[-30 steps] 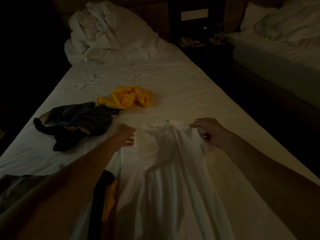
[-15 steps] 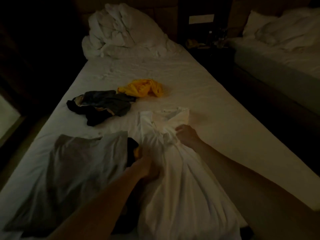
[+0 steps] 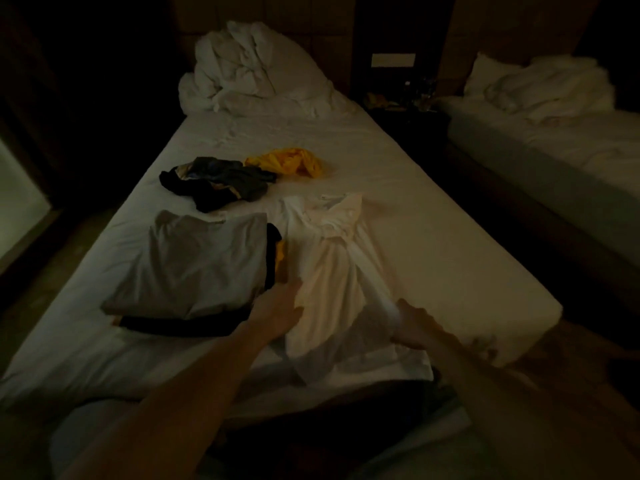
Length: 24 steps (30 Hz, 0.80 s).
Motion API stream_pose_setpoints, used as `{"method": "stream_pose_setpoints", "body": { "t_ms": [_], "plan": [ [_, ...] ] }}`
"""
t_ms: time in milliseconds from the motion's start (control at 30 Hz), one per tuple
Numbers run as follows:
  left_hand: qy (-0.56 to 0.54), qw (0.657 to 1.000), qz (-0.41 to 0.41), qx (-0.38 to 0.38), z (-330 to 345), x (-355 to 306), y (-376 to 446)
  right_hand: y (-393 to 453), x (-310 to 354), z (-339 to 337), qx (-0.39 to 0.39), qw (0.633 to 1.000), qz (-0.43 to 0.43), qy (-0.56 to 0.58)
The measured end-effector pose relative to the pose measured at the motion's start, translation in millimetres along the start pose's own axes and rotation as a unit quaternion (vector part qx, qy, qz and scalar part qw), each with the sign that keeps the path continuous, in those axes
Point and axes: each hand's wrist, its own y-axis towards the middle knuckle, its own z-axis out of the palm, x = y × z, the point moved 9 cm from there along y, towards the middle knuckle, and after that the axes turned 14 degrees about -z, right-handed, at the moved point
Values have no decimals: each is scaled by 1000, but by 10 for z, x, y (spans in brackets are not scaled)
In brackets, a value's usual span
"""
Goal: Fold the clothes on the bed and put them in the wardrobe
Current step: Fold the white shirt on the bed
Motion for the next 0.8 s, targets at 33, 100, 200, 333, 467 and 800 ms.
{"method": "stream_pose_setpoints", "body": {
  "t_ms": [33, 100, 200, 333, 467, 800],
  "plan": [
    [-19, 999, -9, -32, -81, 7, -48, -49, 53, -27, -12, 1000, -21, -2],
    [-43, 997, -51, -32, -120, 77, -125, -114, 160, -125, -43, 997, -57, -1],
    [22, 993, -114, 31, -90, 178, -188, -192, 347, -341, -103, 991, -84, -14],
    [58, 987, -125, 89, -117, 80, -234, -220, 671, -451, -156, 982, -103, -18],
    [-187, 876, -229, 380, 352, -18, -467, -225, 963, -311, -135, 950, -147, 241],
    [85, 950, 280, 105, 554, -44, -542, -368, 594, 357, 8, 936, -306, -176]
  ]
}}
